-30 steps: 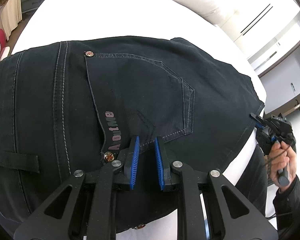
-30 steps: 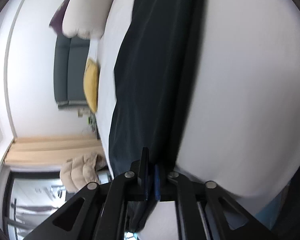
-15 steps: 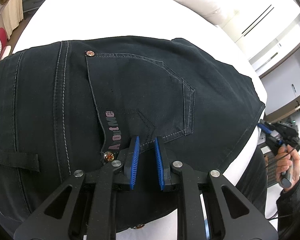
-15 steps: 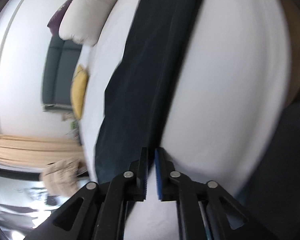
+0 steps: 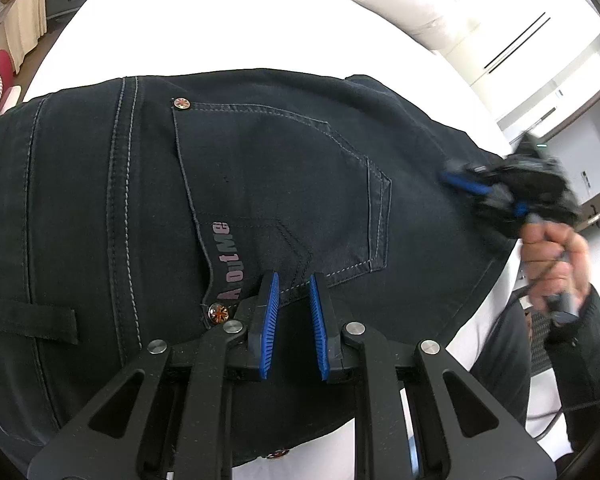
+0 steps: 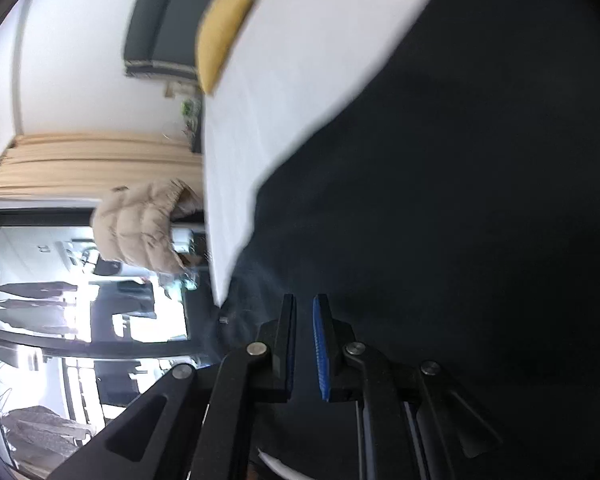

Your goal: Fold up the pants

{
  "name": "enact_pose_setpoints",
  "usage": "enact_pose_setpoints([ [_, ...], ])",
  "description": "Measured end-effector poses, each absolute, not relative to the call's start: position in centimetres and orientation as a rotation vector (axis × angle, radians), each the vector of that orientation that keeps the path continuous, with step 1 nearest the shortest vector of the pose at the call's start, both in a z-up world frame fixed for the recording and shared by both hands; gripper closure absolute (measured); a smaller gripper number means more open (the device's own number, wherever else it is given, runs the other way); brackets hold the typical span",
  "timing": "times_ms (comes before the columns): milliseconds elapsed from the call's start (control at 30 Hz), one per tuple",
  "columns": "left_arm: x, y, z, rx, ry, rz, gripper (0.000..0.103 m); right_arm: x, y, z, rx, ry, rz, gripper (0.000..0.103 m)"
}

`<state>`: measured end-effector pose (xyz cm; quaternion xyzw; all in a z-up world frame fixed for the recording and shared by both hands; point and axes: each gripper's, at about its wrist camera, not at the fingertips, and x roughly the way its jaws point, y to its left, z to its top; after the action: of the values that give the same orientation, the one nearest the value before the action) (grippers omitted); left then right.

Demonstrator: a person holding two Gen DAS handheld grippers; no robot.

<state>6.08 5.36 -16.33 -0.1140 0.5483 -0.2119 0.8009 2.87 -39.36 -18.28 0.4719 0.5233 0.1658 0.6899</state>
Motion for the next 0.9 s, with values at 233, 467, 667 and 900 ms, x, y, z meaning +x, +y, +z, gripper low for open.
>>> enact_pose_setpoints([
  [233,6.5,4.5,-16.2,-0.217,1.184,-0.452,0.087,1.7,-51.2,-19.7,1.174,0.947,0.123,0.103],
  [467,7.0,3.8,-16.1,-0.218,1.189,-0.441,0.087,-0.5,-67.8,-18.5,1.236,0.7,-0.241,0.103],
  [667,6.9,4.3,-15.9,-0.242,1.174,-0.44,0.087,-3.1,-71.8,-12.9,1.139,0.582,-0.457,0.096],
  [900,7.0,2.6,-10.8,-0.181,1.146,-0.434,0.087,-1.6,-53.0,-13.1,1.051,0.833,0.131,0.097],
])
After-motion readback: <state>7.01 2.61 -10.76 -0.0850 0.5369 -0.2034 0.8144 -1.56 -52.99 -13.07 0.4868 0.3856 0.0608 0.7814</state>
